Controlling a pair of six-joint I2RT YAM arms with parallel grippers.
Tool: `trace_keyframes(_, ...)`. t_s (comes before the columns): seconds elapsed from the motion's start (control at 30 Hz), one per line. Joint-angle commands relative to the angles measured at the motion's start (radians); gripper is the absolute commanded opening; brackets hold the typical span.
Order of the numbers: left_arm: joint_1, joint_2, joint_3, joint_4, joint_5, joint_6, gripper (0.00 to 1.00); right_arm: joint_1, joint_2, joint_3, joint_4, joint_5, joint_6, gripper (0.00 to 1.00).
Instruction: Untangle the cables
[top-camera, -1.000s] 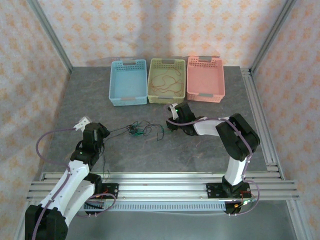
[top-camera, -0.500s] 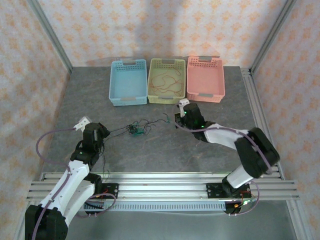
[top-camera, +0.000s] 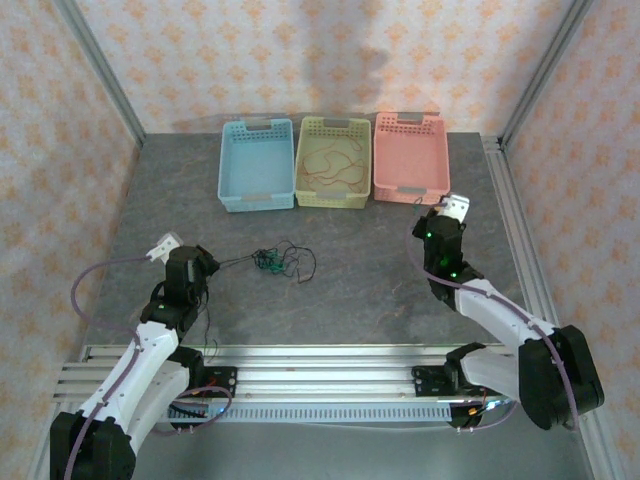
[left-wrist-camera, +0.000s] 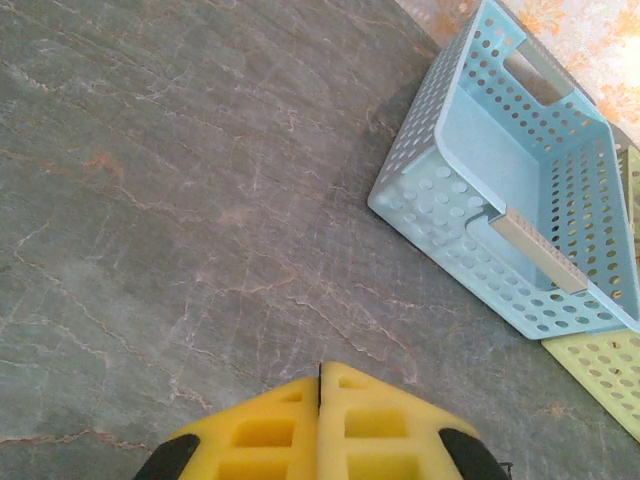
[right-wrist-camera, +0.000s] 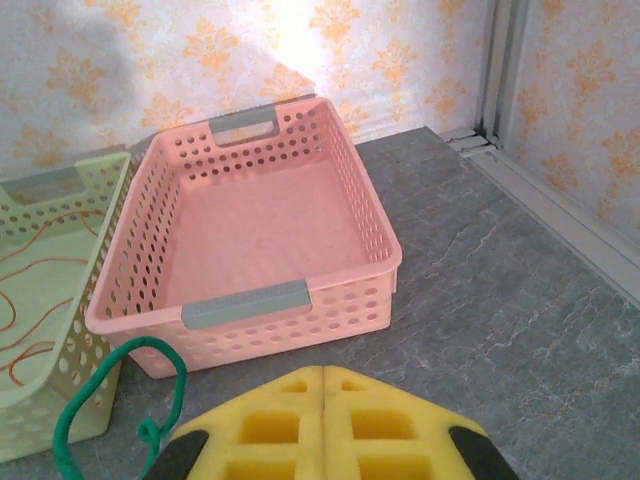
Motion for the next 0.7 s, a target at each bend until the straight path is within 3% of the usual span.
trace_keyframes(0.0,0.0,-0.005,0.019,0.016,-0.016,0.012,0.0,-0.034,0.012,0.054,0.035,0.013,0.043,0.0)
trace_keyframes(0.4,0.0,0.007,0.023,0.019,-0.008,0.016,0.0,-0.097,0.457,0.509,-0.062,-0.082,0.093,0.0)
trace_keyframes(0.67,-0.002,0.011,0.023,0.023,-0.004,0.019,0.0,-0.115,0.722,0.802,-0.203,-0.073,0.109,0.36)
